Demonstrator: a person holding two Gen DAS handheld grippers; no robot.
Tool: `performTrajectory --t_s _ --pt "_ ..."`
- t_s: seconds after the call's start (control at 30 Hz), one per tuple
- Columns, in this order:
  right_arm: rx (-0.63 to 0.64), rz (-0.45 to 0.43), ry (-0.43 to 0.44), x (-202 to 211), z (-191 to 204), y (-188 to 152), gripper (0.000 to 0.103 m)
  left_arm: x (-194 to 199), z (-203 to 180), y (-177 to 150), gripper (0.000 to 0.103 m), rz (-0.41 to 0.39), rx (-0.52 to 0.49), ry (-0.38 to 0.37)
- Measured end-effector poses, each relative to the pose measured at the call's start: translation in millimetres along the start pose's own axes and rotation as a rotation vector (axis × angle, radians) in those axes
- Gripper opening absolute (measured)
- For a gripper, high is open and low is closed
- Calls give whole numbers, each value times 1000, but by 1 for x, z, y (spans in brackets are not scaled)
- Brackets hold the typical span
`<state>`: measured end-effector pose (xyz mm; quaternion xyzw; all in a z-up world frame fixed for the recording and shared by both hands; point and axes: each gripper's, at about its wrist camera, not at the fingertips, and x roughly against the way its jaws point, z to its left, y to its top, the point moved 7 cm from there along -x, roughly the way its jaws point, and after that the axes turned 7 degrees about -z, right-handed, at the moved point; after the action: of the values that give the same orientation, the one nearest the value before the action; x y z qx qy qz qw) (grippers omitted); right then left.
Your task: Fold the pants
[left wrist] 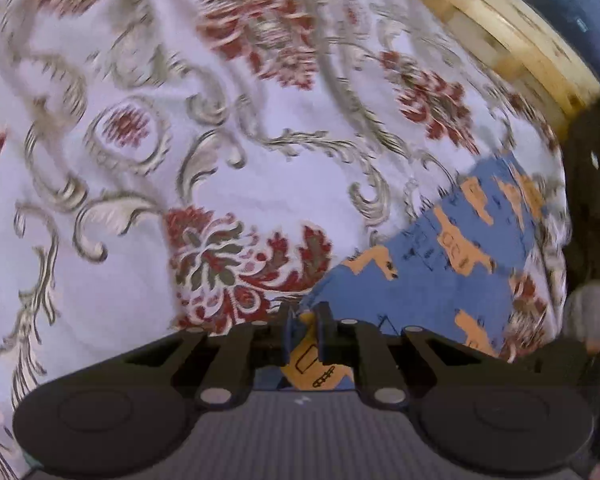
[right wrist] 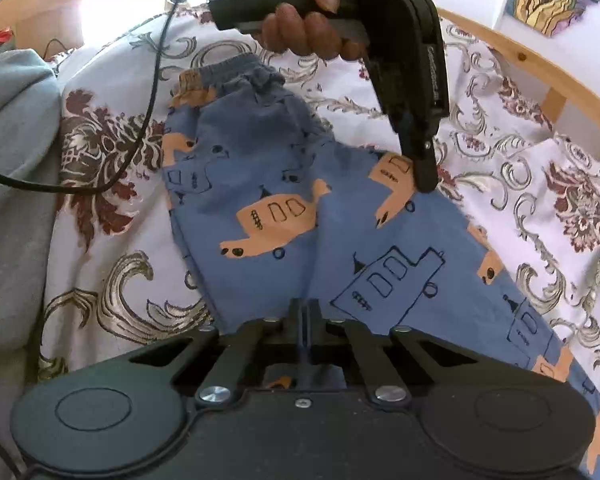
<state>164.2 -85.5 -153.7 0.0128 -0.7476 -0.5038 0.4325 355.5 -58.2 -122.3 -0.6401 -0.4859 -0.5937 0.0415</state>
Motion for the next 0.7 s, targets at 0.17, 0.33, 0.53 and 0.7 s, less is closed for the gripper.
performTrajectory --t_s 0.17,0.33,0.53,0.7 --pt "-68 -93 -34 21 -32 7 43 0 -16 -6 15 -13 -127 37" --pt "-210 -129 -181 36 -106 1 53 10 -40 -18 14 -88 -295 32" --pt "-258 -152 -127 22 -150 0 53 17 -87 -49 14 -102 -590 44" --pt "-167 -115 -18 13 -131 -6 53 13 -107 -68 14 -87 -731 81"
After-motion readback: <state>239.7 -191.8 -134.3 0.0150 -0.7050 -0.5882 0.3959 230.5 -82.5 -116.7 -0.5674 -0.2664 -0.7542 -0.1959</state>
